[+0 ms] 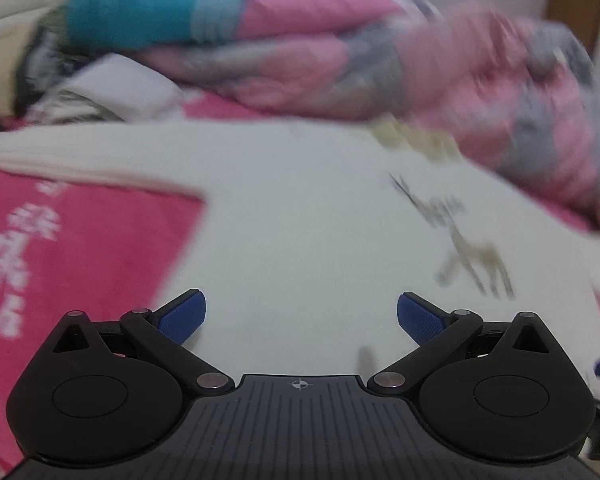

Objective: Fold clothes
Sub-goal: 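Move the left gripper to the sleeve cuff nearest it, then close the left gripper on the sleeve cuff and lift it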

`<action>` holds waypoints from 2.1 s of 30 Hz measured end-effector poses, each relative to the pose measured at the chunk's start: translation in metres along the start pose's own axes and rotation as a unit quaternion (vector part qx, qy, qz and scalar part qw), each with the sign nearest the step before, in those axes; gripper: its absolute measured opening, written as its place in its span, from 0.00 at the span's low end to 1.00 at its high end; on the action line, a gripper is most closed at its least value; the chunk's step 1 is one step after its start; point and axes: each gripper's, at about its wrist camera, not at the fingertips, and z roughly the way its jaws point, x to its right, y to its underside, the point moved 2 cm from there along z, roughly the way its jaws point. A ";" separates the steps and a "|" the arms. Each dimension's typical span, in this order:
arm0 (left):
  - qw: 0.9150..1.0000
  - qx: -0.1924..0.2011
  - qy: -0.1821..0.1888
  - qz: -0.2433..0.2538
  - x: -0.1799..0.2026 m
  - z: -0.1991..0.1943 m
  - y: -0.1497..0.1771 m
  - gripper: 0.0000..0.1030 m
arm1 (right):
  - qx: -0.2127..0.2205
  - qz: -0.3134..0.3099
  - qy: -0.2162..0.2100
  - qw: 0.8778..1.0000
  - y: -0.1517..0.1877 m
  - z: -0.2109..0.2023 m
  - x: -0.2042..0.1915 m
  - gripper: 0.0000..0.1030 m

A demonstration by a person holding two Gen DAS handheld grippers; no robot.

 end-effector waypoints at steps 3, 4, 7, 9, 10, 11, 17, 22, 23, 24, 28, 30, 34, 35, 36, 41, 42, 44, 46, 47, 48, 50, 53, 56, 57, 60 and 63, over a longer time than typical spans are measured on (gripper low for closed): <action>0.998 0.028 -0.034 -0.043 -0.028 -0.002 -0.010 1.00 | 0.021 0.008 -0.022 0.999 -0.007 0.001 -0.003 1.00; 0.997 0.033 -0.046 -0.060 -0.038 -0.002 -0.014 1.00 | 0.022 0.010 -0.027 0.999 -0.009 0.005 -0.004 1.00; 0.991 0.038 -0.071 -0.108 -0.066 0.001 -0.023 0.97 | 0.020 0.013 -0.036 0.999 -0.015 0.014 -0.012 1.00; 0.987 0.042 -0.083 -0.131 -0.081 0.003 -0.028 0.96 | 0.021 0.012 -0.039 0.999 -0.019 0.019 -0.018 1.00; 0.985 0.045 -0.088 -0.138 -0.088 0.003 -0.030 0.95 | 0.023 0.010 -0.041 0.999 -0.021 0.021 -0.021 1.00; 0.984 0.048 -0.092 -0.143 -0.091 0.003 -0.032 0.94 | 0.026 0.008 -0.042 0.999 -0.023 0.022 -0.025 1.00; 0.980 0.065 -0.094 -0.165 -0.109 0.006 -0.043 0.83 | 0.030 -0.010 -0.043 0.999 -0.035 0.031 -0.044 0.99; 0.972 0.071 -0.101 -0.198 -0.133 0.013 -0.054 0.70 | 0.032 -0.014 -0.043 0.998 -0.042 0.038 -0.054 0.97; 0.969 0.075 -0.105 -0.209 -0.141 0.013 -0.058 0.66 | 0.032 -0.016 -0.044 0.998 -0.043 0.039 -0.057 0.97; 0.965 0.083 -0.112 -0.224 -0.153 0.013 -0.064 0.65 | 0.031 -0.018 -0.046 0.998 -0.044 0.040 -0.059 0.96; 0.940 0.108 -0.150 -0.286 -0.213 0.022 -0.094 0.61 | 0.037 -0.032 -0.050 0.998 -0.049 0.043 -0.070 0.96; 0.928 0.106 -0.189 -0.303 -0.243 0.033 -0.107 0.60 | 0.037 -0.033 -0.054 0.997 -0.050 0.047 -0.075 0.96; 0.905 0.090 -0.266 -0.321 -0.296 0.058 -0.126 0.59 | 0.033 -0.032 -0.062 0.997 -0.049 0.056 -0.082 0.96; 0.899 0.081 -0.280 -0.326 -0.307 0.064 -0.128 0.58 | 0.030 -0.033 -0.063 0.997 -0.049 0.058 -0.084 0.96; 0.895 0.070 -0.286 -0.336 -0.317 0.071 -0.129 0.57 | 0.028 -0.034 -0.063 0.997 -0.048 0.061 -0.085 0.96; 0.892 0.045 -0.299 -0.336 -0.336 0.095 -0.130 0.21 | 0.023 -0.038 -0.058 0.997 -0.048 0.068 -0.086 0.96; 0.894 0.046 -0.302 -0.328 -0.334 0.097 -0.130 0.16 | 0.022 -0.036 -0.057 0.997 -0.049 0.069 -0.085 0.96; 0.898 0.056 -0.309 -0.307 -0.326 0.098 -0.131 0.08 | 0.021 -0.032 -0.056 0.998 -0.049 0.070 -0.082 0.96; 0.902 0.067 -0.314 -0.288 -0.318 0.097 -0.133 0.06 | 0.021 -0.027 -0.054 0.998 -0.049 0.070 -0.080 0.96; 0.905 0.074 -0.311 -0.281 -0.312 0.095 -0.135 0.06 | 0.022 -0.025 -0.054 0.998 -0.049 0.070 -0.078 0.96; 0.908 0.082 -0.306 -0.275 -0.305 0.091 -0.137 0.06 | 0.022 -0.023 -0.053 0.998 -0.049 0.070 -0.077 0.96; 0.917 0.102 -0.294 -0.250 -0.287 0.083 -0.143 0.05 | 0.026 -0.019 -0.053 0.998 -0.049 0.066 -0.074 0.96; 0.936 0.144 -0.259 -0.189 -0.240 0.063 -0.150 0.05 | 0.036 -0.014 -0.052 0.998 -0.049 0.059 -0.070 0.96; 0.961 0.171 -0.185 -0.115 -0.176 0.044 -0.143 0.05 | 0.047 -0.008 -0.050 0.998 -0.050 0.049 -0.066 0.96; 0.968 0.176 -0.158 -0.089 -0.154 0.039 -0.138 0.05 | 0.050 -0.005 -0.049 0.998 -0.050 0.046 -0.064 0.96; 0.982 0.170 -0.078 -0.023 -0.090 0.030 -0.114 0.05 | 0.060 0.005 -0.045 0.997 -0.049 0.035 -0.058 0.96; 0.988 0.151 -0.020 0.036 -0.036 0.030 -0.080 0.05 | 0.071 0.017 -0.040 0.997 -0.046 0.023 -0.049 0.96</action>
